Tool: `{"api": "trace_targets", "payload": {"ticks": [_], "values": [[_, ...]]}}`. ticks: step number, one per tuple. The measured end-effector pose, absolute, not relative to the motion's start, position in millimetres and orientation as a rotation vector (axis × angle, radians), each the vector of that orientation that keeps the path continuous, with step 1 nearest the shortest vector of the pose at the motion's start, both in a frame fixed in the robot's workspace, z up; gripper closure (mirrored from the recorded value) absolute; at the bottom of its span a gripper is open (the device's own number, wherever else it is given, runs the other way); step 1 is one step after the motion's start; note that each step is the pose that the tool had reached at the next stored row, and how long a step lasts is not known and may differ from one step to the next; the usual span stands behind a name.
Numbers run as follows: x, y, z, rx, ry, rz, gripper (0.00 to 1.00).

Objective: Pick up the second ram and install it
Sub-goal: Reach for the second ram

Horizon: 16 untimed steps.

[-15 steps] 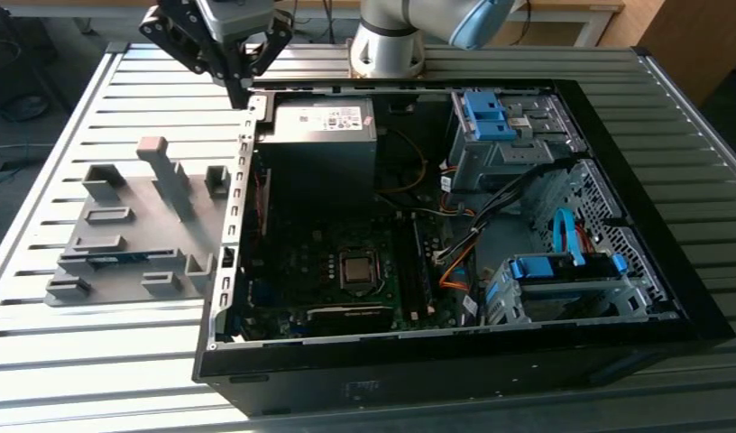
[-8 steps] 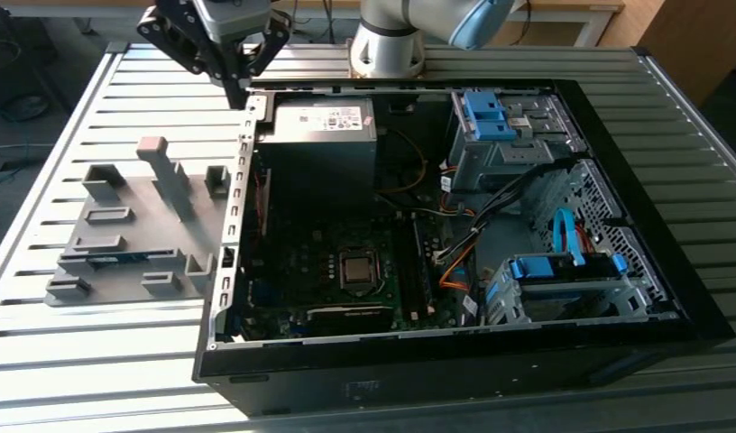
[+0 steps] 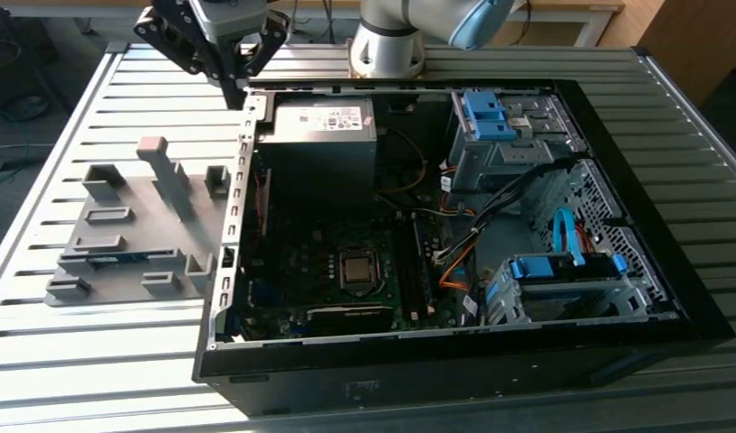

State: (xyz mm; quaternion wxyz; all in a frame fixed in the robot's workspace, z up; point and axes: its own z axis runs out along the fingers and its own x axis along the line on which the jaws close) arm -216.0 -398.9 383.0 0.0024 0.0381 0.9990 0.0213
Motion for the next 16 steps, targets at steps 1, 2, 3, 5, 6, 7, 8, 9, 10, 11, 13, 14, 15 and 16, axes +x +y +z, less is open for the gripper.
{"api": "trace_targets", "payload": {"ticks": [1,2,3,5,6,7,8,9,10,11,13,14,15,16], "values": [[-216.3,-398.9,382.9,0.119,3.134,0.067,0.89],[-216.7,-398.9,382.9,0.120,3.134,0.067,0.89],[-216.9,-398.9,382.9,0.119,3.134,0.067,0.89],[-217.5,-398.9,382.8,0.120,3.134,0.067,0.89],[-217.9,-398.9,382.7,0.120,3.134,0.067,0.89],[-218.2,-398.9,382.7,0.120,3.134,0.067,0.89],[-218.6,-398.9,382.7,0.119,3.134,0.067,0.89],[-218.9,-398.9,382.6,0.119,3.134,0.067,0.89],[-219.3,-398.9,382.6,0.120,3.134,0.067,0.89],[-219.6,-398.9,382.5,0.120,3.134,0.067,0.89],[-220.4,-398.9,382.5,0.120,3.134,0.067,0.89],[-220.8,-398.9,382.4,0.120,3.134,0.067,0.89],[-221.1,-398.9,382.4,0.120,3.134,0.067,0.89],[-221.5,-398.9,382.3,0.120,3.135,0.067,0.89]]}}
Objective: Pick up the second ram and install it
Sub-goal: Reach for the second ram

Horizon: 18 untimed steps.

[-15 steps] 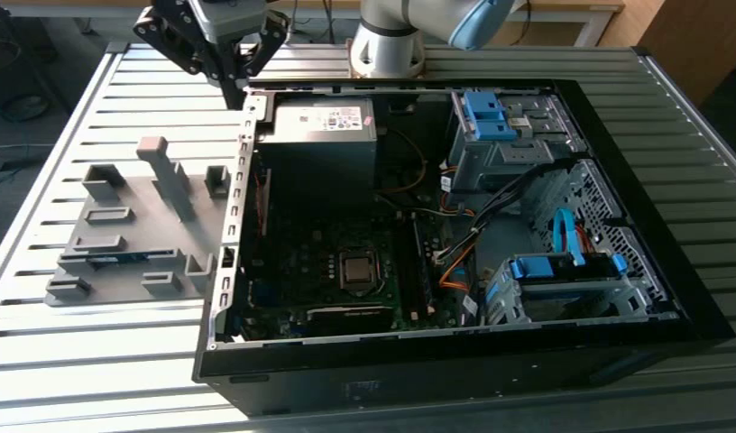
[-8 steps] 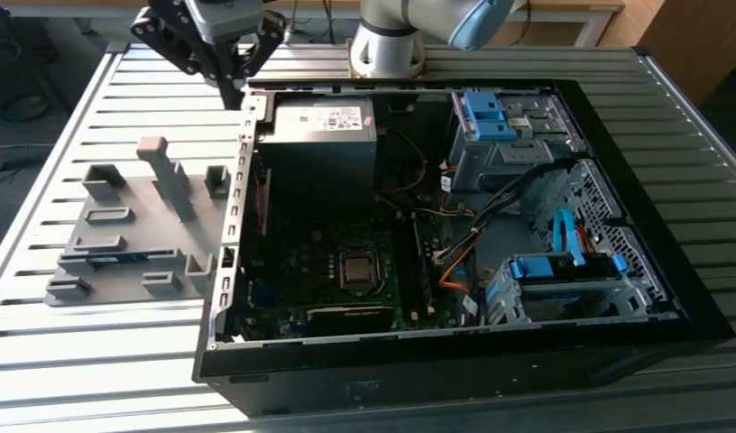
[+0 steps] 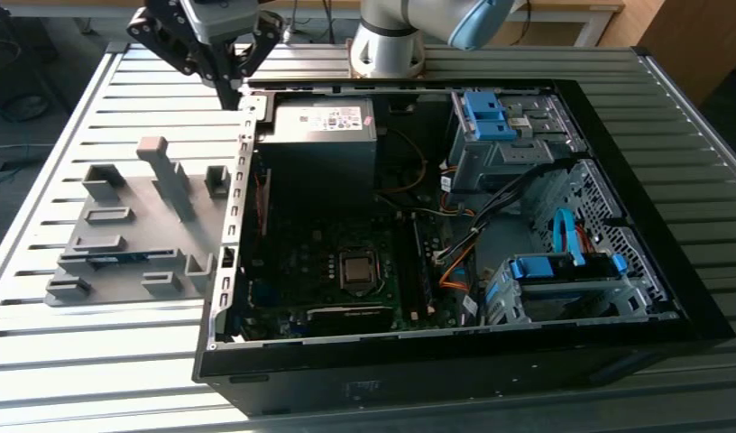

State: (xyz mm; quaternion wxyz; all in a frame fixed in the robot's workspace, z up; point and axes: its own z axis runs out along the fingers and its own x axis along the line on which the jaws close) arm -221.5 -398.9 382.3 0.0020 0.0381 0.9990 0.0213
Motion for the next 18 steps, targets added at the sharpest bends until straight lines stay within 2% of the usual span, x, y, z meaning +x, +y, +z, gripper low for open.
{"api": "trace_targets", "payload": {"ticks": [18], "values": [[-236.6,-399.0,381.5,0.120,3.135,0.067,0.89]]}}
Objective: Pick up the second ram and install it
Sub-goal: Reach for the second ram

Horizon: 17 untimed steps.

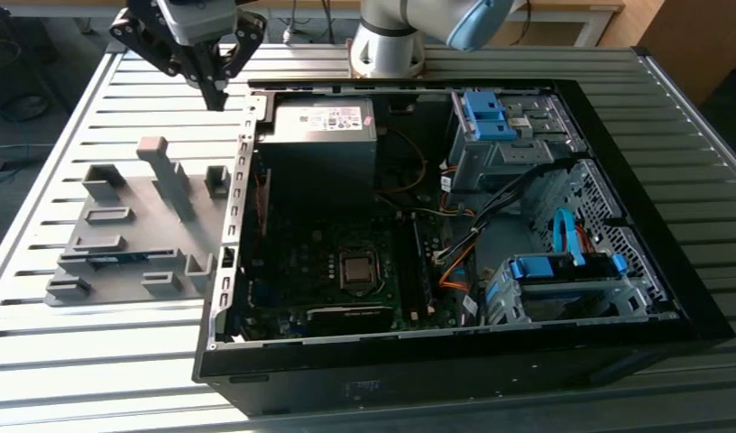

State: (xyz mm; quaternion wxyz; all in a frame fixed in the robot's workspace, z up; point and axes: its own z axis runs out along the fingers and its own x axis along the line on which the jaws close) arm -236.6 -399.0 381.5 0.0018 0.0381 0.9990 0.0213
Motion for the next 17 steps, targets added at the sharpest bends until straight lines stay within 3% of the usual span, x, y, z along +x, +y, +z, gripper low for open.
{"api": "trace_targets", "payload": {"ticks": [17], "values": [[-269.7,-398.9,381.4,0.120,3.135,0.067,0.89]]}}
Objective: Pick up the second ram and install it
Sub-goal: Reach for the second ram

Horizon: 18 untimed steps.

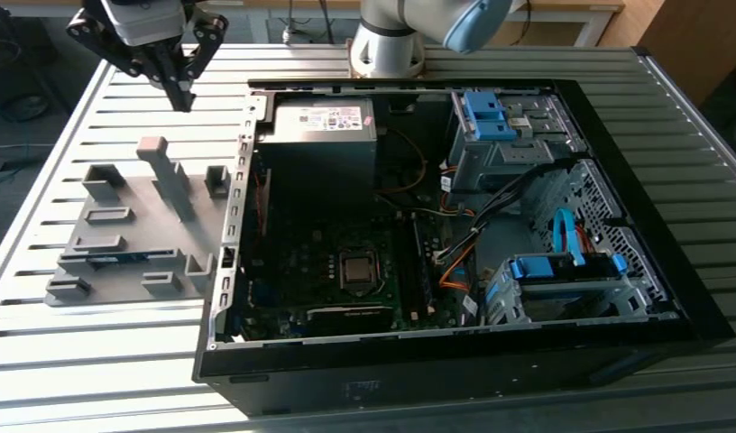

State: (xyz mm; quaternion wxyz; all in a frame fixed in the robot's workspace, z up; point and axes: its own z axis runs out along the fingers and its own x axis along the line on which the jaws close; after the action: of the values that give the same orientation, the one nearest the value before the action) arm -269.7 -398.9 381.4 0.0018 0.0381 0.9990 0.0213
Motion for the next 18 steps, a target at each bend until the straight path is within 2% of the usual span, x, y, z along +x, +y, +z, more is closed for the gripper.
{"api": "trace_targets", "payload": {"ticks": [18], "values": [[-300.0,-400.7,381.0,0.120,3.135,0.067,0.89]]}}
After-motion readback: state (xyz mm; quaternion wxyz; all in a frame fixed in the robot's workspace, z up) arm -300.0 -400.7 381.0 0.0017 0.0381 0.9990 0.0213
